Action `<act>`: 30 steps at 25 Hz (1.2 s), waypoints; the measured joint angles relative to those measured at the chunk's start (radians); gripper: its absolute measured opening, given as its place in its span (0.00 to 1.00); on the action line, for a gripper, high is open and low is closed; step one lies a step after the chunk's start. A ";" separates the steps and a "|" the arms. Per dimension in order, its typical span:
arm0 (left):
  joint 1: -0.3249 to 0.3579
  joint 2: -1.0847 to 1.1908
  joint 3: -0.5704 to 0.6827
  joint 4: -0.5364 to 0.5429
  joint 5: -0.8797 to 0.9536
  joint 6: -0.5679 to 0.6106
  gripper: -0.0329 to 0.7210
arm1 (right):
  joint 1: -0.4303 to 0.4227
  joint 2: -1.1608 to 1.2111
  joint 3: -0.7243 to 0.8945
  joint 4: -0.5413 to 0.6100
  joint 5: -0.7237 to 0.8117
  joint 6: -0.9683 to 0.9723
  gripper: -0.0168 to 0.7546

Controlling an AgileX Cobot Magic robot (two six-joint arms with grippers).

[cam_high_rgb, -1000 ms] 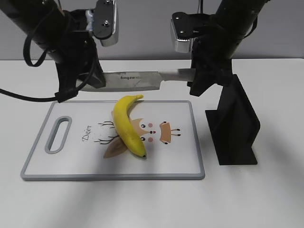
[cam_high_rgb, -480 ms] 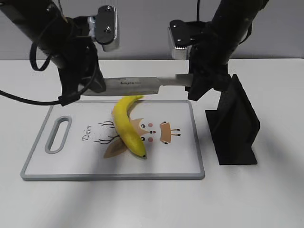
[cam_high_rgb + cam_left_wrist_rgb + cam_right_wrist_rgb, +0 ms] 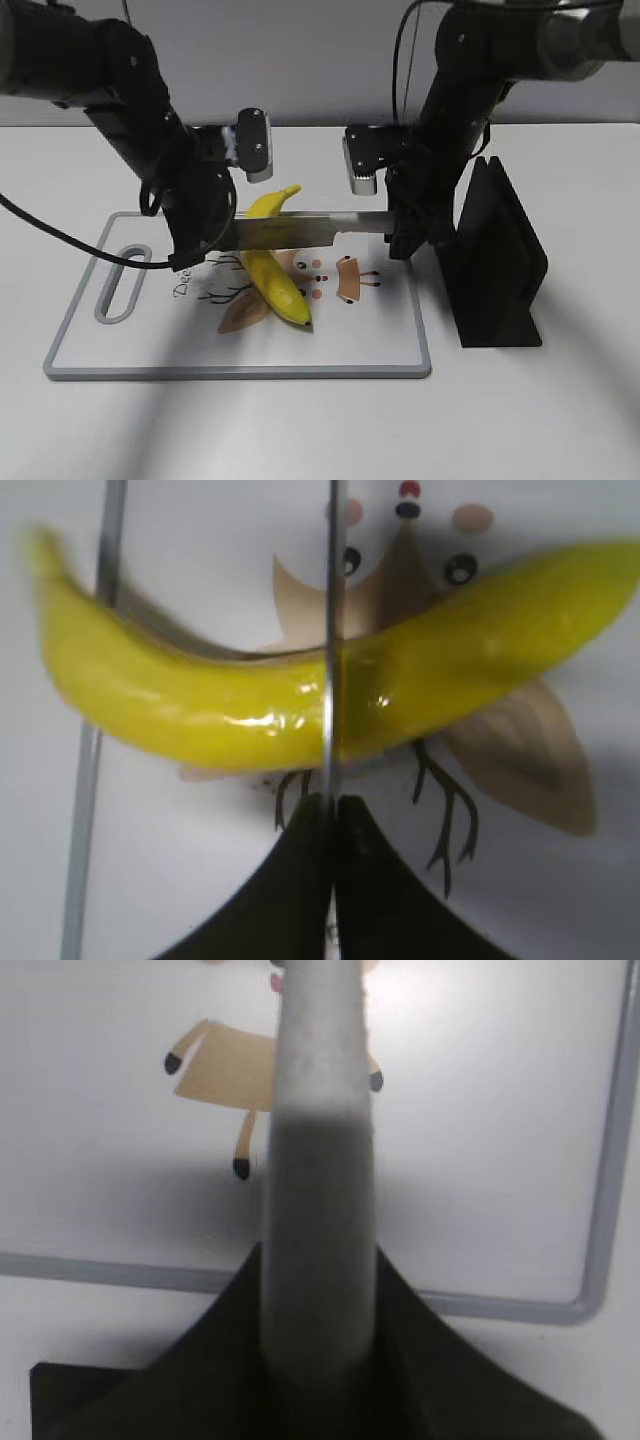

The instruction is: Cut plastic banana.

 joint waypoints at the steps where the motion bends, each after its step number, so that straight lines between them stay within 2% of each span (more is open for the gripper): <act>1: 0.001 0.019 -0.005 -0.005 -0.009 0.004 0.04 | 0.000 0.022 -0.001 -0.008 -0.005 -0.001 0.26; 13: 0.003 0.076 -0.019 -0.027 -0.022 0.015 0.03 | 0.000 0.068 -0.013 -0.019 -0.008 -0.006 0.26; 24: 0.004 0.012 0.000 -0.026 -0.006 0.009 0.03 | 0.000 0.001 -0.012 -0.027 0.000 -0.004 0.26; 27: 0.004 -0.026 0.000 -0.039 -0.003 0.006 0.12 | 0.001 -0.030 -0.012 -0.029 0.003 0.000 0.26; 30: 0.004 -0.060 0.000 -0.062 0.015 0.006 0.34 | 0.002 -0.051 -0.012 -0.030 0.011 0.003 0.26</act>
